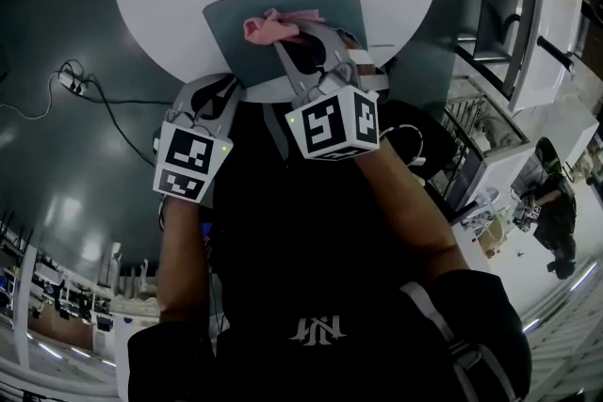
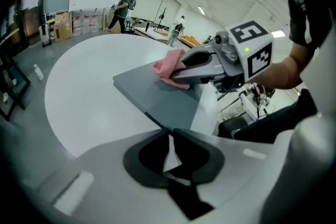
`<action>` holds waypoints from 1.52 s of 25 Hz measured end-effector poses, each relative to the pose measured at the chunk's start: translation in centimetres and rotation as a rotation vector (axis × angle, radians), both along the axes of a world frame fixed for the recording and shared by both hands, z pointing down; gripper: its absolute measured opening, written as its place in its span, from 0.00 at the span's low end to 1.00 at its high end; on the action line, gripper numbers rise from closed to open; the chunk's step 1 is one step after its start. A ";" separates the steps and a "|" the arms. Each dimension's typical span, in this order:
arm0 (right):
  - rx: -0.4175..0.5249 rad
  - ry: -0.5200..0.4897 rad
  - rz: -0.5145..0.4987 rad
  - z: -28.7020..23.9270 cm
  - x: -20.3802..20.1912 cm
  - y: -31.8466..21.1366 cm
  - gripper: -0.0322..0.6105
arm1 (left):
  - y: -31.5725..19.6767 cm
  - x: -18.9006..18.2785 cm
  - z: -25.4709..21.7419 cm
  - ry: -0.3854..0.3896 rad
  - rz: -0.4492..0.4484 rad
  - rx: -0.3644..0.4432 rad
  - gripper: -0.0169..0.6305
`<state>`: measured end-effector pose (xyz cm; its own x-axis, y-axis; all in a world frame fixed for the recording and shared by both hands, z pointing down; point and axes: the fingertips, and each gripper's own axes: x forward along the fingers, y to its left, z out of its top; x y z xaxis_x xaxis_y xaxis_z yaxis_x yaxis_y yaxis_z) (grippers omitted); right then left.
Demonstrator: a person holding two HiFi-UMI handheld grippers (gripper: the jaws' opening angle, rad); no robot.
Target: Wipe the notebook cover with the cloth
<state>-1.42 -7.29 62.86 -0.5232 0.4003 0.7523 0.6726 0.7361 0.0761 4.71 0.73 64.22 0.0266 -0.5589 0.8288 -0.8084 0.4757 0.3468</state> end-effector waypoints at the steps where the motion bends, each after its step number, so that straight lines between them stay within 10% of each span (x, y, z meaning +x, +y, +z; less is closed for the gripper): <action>1: 0.006 0.000 0.008 0.0 0.0 -0.7 0.10 | 0.0 0.0 0.0 0.000 0.001 -0.002 0.08; 23: 0.234 0.060 0.226 0.6 1.2 -14.5 0.10 | 0.1 0.1 0.0 -0.011 -0.017 0.007 0.08; 38: -0.185 0.082 -0.060 -2.4 3.1 6.8 0.10 | -0.1 0.2 -0.1 -0.026 -0.024 0.023 0.07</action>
<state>1.67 -0.54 60.43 -0.4339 0.5640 0.7025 0.7143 0.6906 -0.1132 4.87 0.61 64.15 -0.0088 -0.5781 0.8159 -0.8056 0.4874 0.3367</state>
